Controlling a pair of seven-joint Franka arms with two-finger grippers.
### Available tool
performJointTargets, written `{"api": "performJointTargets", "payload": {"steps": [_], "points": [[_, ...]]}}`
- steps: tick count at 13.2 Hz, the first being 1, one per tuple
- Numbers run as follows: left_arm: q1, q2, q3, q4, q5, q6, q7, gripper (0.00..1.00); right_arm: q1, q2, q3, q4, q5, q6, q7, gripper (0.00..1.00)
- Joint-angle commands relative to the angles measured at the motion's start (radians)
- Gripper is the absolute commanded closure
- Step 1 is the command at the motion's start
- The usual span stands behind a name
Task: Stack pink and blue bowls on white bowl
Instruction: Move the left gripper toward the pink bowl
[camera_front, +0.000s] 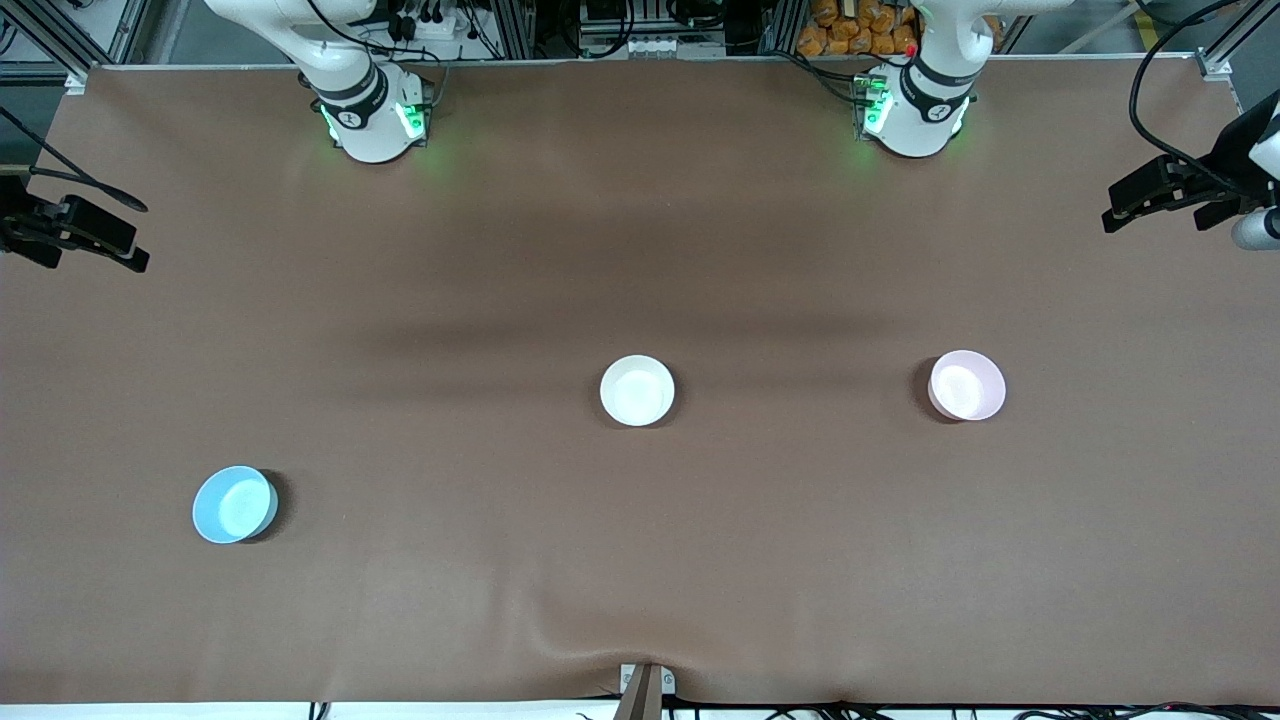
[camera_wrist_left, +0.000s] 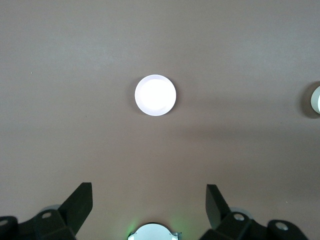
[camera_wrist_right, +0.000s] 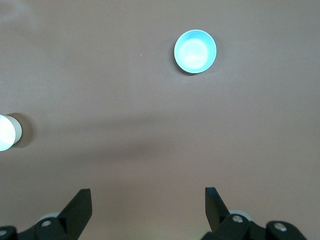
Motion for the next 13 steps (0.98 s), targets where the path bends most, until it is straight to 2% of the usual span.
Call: {"api": "performJointTargets", "payload": {"steps": [1, 8, 10, 13], "points": [[-0.002, 0.009, -0.002, 0.02, 0.017, -0.009, 0.02, 0.0, -0.005, 0.006, 0.006, 0.017, -0.001, -0.004, 0.012, 0.0], [0.008, 0.031, -0.004, 0.007, 0.014, -0.002, 0.043, 0.0, -0.005, 0.006, 0.004, 0.017, -0.001, -0.004, 0.012, 0.0], [0.011, 0.041, -0.002, -0.023, 0.021, 0.033, 0.044, 0.0, -0.005, 0.006, 0.004, 0.017, -0.001, -0.005, 0.012, 0.0], [0.018, 0.055, 0.001, -0.126, 0.022, 0.149, 0.051, 0.0, -0.005, 0.006, 0.005, 0.017, -0.001, -0.005, 0.012, 0.0]]}}
